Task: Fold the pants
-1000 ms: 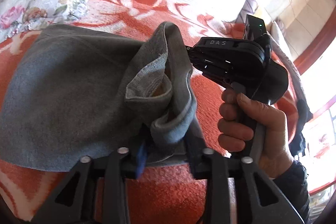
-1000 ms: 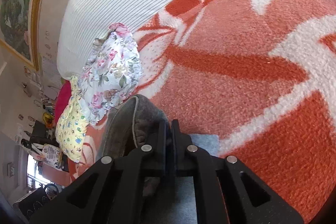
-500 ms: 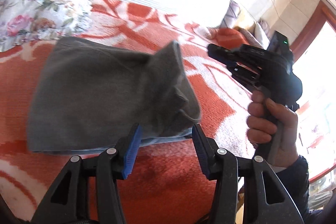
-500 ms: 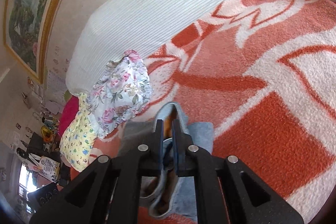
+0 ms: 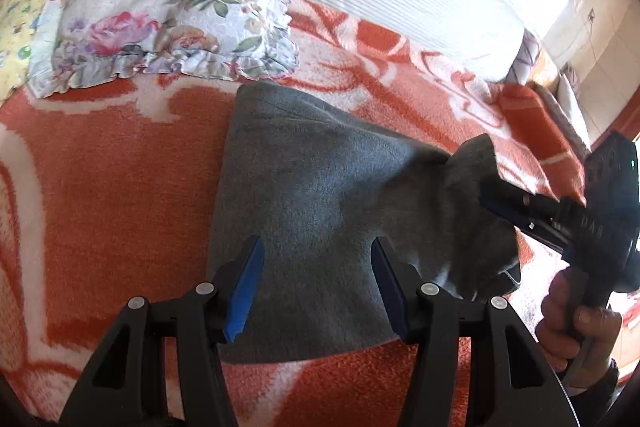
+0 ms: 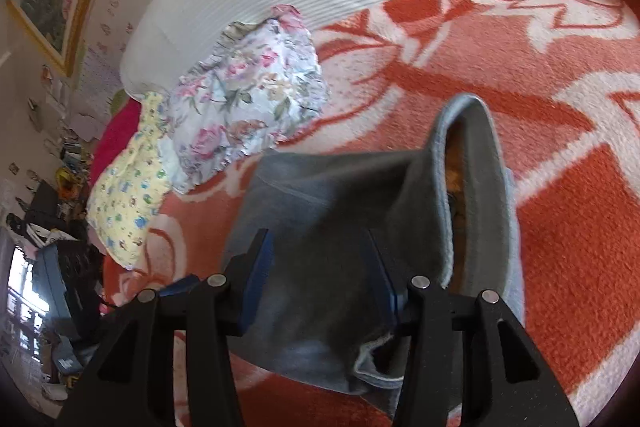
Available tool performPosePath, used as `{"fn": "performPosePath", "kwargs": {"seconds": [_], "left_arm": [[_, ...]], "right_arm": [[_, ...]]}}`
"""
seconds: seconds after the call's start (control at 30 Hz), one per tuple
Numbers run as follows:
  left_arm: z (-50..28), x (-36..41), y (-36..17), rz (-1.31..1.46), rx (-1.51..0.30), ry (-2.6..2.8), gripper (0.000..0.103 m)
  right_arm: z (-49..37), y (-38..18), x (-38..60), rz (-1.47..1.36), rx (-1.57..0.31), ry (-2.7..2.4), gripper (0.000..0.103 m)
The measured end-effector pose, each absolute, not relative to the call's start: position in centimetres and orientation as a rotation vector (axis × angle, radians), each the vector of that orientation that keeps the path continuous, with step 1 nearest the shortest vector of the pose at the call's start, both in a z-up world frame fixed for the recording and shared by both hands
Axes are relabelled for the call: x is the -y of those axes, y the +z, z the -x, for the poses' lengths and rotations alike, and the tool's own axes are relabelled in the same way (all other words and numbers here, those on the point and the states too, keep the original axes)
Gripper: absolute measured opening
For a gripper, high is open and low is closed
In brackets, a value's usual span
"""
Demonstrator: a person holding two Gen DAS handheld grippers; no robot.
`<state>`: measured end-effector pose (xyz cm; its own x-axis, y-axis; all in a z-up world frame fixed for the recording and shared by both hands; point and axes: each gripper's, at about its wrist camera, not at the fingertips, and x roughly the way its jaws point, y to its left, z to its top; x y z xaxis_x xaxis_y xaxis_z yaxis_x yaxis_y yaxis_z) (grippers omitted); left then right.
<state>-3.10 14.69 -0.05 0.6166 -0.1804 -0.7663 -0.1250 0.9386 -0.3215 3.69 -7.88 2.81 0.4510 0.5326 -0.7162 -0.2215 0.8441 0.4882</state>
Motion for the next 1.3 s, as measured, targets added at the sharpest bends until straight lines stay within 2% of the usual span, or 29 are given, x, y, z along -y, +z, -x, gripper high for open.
{"fn": "performPosePath", "kwargs": {"seconds": [0.17,0.23,0.5,0.63,0.7,0.93,1.1,1.3], "left_arm": [[1.4,-14.7,-3.6,0.322,-0.986,-0.019,0.058],[1.0,-14.7,-5.3,0.317,-1.038,0.003,0.057],[4.6,-15.9,-1.8,0.365,-0.936,0.058,0.062],[6.6,-18.2,-1.3,0.463,-0.851,0.180,0.066],[6.8,-18.8,-1.6,0.501,-0.848,0.201,0.067],[5.8,-18.5,-3.0,0.487,-0.892,0.213,0.068],[5.8,-17.5,-6.1,0.476,-0.990,0.240,0.068],[5.9,-17.2,-7.2,0.448,-1.043,0.230,0.073]], "right_arm": [[-2.0,-0.1,12.6,-0.239,-1.057,0.215,0.050],[-1.7,-1.8,14.3,-0.332,-1.083,0.221,0.052],[0.9,1.3,14.3,-0.340,-0.953,0.209,0.053],[2.6,2.2,13.9,-0.357,-0.861,0.178,0.065],[3.2,1.7,13.9,-0.366,-0.834,0.166,0.065],[3.2,-1.0,16.0,-0.552,-0.876,0.170,0.065],[1.9,-3.9,17.5,-0.695,-0.999,0.182,0.065],[2.3,-3.2,16.4,-0.599,-1.017,0.145,0.066]]}}
